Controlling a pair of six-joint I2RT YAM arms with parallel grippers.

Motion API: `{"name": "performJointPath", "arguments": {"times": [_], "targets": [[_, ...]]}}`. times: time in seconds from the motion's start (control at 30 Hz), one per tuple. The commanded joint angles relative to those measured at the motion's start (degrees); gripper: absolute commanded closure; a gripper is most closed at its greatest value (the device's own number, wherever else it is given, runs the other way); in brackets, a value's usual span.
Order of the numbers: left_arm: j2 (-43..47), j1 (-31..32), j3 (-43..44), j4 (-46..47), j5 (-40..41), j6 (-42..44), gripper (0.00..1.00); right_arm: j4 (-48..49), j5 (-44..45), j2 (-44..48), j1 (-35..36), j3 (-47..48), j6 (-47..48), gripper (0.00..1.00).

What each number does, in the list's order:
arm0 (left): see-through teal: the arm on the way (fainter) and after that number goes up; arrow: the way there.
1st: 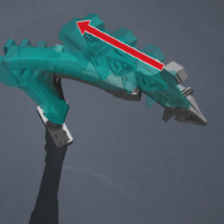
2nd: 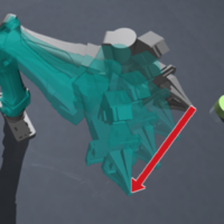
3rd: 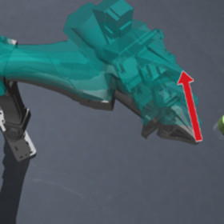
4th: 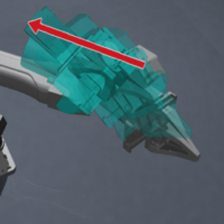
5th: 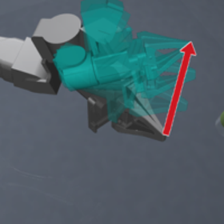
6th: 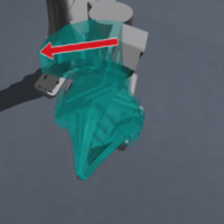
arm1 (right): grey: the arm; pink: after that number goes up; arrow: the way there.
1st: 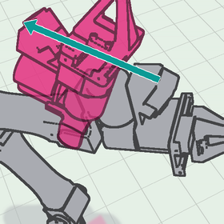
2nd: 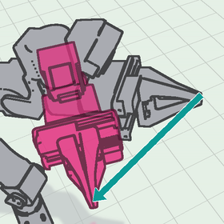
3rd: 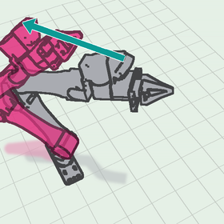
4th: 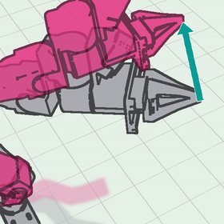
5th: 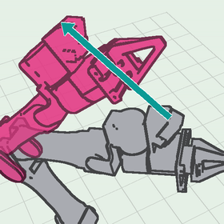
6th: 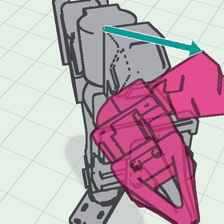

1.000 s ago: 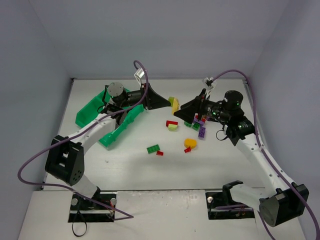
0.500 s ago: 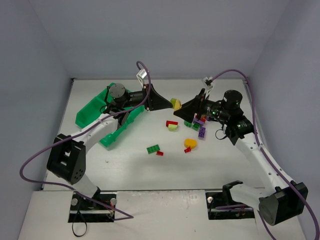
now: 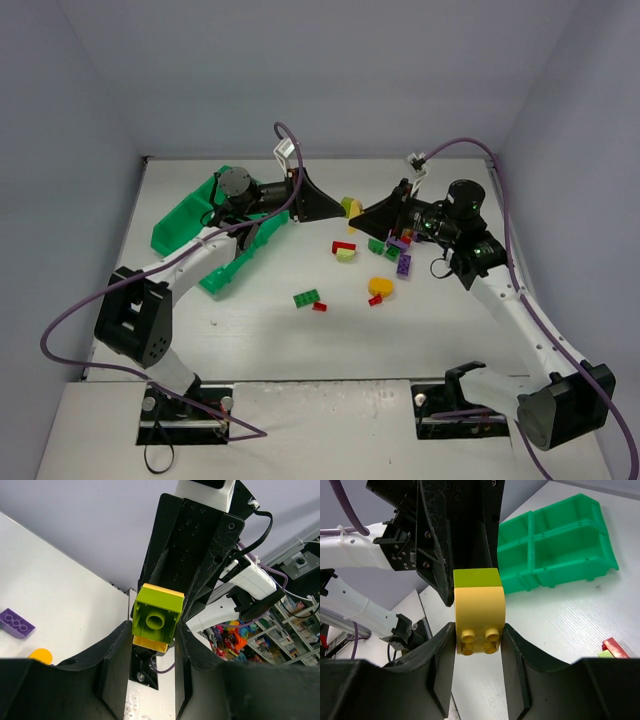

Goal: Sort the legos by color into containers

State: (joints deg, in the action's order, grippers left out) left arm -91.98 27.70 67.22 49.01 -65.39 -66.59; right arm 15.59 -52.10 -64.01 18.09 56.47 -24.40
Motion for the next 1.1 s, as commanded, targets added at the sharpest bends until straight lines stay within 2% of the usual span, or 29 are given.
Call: {"name": "performJointPath", "arguments": {"times": [0.0,0.3,0.4,0.43,0.5,0.53,0.57,0.6,0.67,0.73,0.77,0.9,1.07], "targets": [[1.1,-0.7,3.1,6.7,-2.0,-0.4,1.0,4.6,-0.9,1.4,0.3,0.0,0.6,1.0],[3.3,-7.7,-2.2,9.7,-4.5,-1.3,1.0,3.5,-2.9,4.1,-3.7,-1.8,0.8,1.0],[3.7,-10.4,-3.4,6.9,-5.0,0.8,1.0,3.0,-4.0,4.5,-5.6,-2.0,0.8,1.0],[4.1,-11.2,-3.4,3.8,-4.6,3.0,1.0,2.4,-4.2,4.6,-6.0,-2.0,0.8,1.0],[4.9,-13.6,-1.2,-16.8,-2.2,16.9,1.0,1.8,-4.2,4.9,-6.9,-2.0,1.5,1.0],[5.8,-14.3,0.7,-26.2,3.5,23.3,1.0,0.8,-4.2,5.1,-7.1,-1.9,1.8,1.0],[5.8,-14.5,3.2,-45.7,7.4,37.3,1.0,0.3,-4.2,5.3,-7.4,-1.9,2.2,1.0],[4.9,-14.4,9.2,-55.2,12.4,42.9,1.0,-0.2,-4.0,5.4,-7.4,-1.9,2.5,1.0],[3.1,-14.6,13.9,-67.5,23.7,48.7,1.0,-1.4,-3.5,5.7,-7.4,-2.1,3.0,1.0],[0.8,-14.9,19.1,-72.5,31.2,51.4,1.0,-2.1,-3.5,6.2,-7.5,-2.6,3.3,1.0],[0.0,-14.9,20.5,-76.2,38.3,53.6,1.0,-2.4,-3.4,6.4,-7.5,-2.8,3.4,1.0],[-5.5,-14.8,25.3,-83.2,51.3,56.3,1.0,-3.7,-2.9,7.0,-7.6,-3.2,3.6,1.0],[-10.1,-14.2,26.6,-86.8,57.9,57.4,0.93,-5.0,-2.3,7.4,-7.7,-3.1,4.4,1.0]]}}
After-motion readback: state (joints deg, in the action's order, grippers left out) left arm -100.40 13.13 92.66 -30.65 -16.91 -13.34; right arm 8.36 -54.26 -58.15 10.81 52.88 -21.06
